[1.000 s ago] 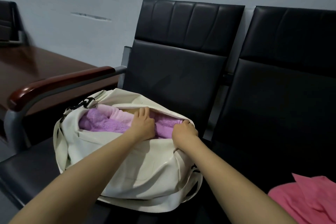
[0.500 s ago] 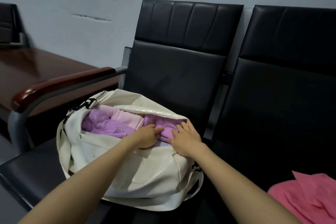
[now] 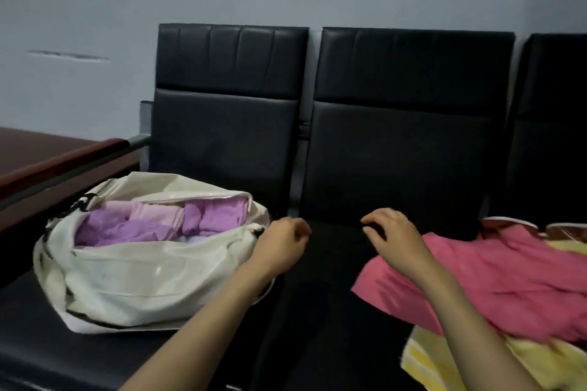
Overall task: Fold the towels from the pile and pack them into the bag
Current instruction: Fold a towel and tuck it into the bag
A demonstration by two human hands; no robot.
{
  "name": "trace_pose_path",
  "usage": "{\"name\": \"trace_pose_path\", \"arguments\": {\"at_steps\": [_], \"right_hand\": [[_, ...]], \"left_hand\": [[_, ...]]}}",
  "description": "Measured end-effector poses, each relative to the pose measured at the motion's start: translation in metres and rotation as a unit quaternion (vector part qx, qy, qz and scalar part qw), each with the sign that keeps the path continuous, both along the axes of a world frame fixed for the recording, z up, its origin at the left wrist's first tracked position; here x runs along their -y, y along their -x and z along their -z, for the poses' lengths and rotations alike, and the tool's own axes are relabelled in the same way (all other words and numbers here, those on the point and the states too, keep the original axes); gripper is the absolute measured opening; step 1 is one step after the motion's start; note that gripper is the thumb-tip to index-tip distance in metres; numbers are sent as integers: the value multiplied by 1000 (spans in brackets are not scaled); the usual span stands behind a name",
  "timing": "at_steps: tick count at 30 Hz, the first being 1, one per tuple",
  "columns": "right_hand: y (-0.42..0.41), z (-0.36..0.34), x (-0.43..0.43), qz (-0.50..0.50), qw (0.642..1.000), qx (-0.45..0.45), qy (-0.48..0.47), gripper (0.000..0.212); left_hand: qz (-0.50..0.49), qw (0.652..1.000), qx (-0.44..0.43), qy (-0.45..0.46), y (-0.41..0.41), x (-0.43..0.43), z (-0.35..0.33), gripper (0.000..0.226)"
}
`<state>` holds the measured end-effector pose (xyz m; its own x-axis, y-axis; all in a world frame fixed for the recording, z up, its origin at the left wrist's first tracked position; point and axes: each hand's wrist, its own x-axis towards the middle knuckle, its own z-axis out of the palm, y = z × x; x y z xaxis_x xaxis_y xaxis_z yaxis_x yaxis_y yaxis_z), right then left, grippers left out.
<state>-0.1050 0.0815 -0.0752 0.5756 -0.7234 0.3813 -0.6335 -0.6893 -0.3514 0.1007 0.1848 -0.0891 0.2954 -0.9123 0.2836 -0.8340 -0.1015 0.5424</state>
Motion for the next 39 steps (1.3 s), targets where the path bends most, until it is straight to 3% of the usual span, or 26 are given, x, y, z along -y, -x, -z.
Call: {"name": "trace_pose_path", "arguments": {"at_steps": [7,12,15,18,23,25,27,29,31,32,35,37,39], "right_hand": [[162,28,6,211,975,17,-73,17],[209,52,13,312,939,-49,-137,46],[213,63,19,330,934,-57,-127,55],[212,74,23,355,928,-60,-100,50],[214,85,24,416,906,-53,-54,28],[209,81,25,400,916,28,12,18],[202,73,24,307,943,115,49,14],[194,65,18,174,964,200,13,14],[189,62,12,115,965,234,-18,10],[188,64,12,111,970,213,-30,12],[187,75,14,157,984,37,-80,57],[181,77,11,196,975,-45,-98,58],[171,81,7,222,968,-67,-97,47]], "left_hand": [[127,990,14,-52,149,50,17,26],[163,978,-10,-128,210,84,57,34],[167,973,-35,-156,229,94,81,43],[191,970,-79,-128,246,106,96,54],[223,965,-83,-113,273,124,104,53],[204,967,-125,-88,276,128,103,64],[211,966,-139,-48,275,128,98,67],[243,959,-145,-13,268,127,89,61],[232,942,-240,2,255,121,76,46],[215,929,-300,16,248,116,68,34],[157,888,-427,70,223,101,48,18],[142,873,-460,82,205,89,39,15],[108,898,-418,89,185,77,32,14]]}}
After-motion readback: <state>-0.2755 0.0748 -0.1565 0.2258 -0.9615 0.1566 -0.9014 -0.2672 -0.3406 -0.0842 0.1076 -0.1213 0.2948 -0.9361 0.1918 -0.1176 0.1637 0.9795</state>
